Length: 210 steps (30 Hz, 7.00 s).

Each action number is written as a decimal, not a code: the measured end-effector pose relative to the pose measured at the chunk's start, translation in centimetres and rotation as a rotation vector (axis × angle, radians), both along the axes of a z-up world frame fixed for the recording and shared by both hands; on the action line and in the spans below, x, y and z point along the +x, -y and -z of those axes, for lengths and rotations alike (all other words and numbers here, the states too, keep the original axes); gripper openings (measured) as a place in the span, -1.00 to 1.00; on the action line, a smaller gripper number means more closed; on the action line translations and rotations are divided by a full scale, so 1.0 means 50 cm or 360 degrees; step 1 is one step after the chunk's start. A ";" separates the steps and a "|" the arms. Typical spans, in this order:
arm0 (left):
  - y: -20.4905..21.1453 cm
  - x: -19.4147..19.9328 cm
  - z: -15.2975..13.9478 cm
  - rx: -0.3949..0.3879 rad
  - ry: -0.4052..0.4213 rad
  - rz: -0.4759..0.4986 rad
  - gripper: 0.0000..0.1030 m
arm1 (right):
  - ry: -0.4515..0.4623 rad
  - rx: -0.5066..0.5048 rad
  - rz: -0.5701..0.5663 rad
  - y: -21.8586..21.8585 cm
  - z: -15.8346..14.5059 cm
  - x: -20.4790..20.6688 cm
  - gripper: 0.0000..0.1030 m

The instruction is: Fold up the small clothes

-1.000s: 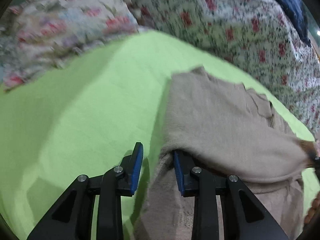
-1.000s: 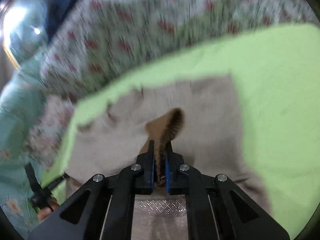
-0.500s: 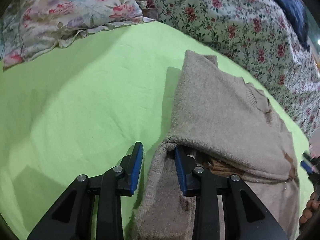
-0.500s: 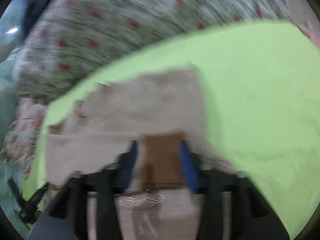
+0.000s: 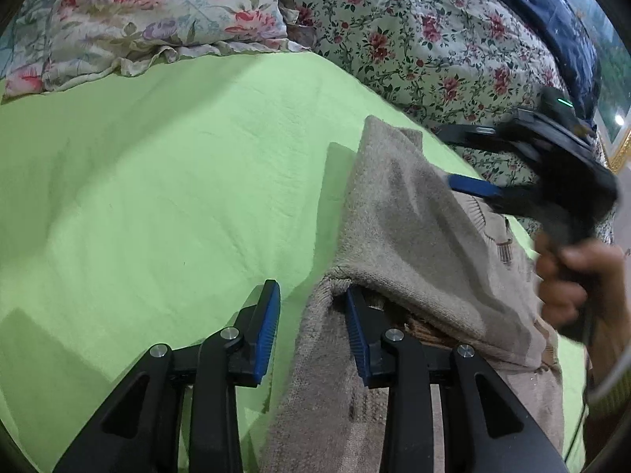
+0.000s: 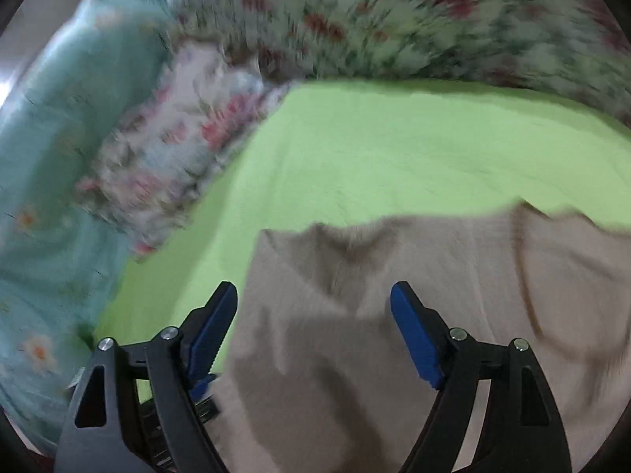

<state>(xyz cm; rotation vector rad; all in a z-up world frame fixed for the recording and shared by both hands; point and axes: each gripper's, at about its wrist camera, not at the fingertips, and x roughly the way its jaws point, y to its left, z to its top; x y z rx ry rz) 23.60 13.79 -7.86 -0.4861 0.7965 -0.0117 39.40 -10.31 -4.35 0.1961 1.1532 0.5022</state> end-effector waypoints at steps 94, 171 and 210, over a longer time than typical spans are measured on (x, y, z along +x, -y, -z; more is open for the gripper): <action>0.054 -0.520 -0.002 -0.0327 -0.0260 0.0932 -0.87 | 0.0055 0.0262 0.0776 0.436 -0.015 -1.123 -0.84; 0.107 0.266 -0.076 0.0028 -0.0135 0.0397 -0.43 | 0.0304 -0.0391 0.1006 0.531 -0.054 -0.346 0.01; 0.077 -0.047 0.022 -0.0467 -0.0115 0.0140 0.42 | 0.0237 0.0079 0.0984 0.364 -0.012 -0.665 0.19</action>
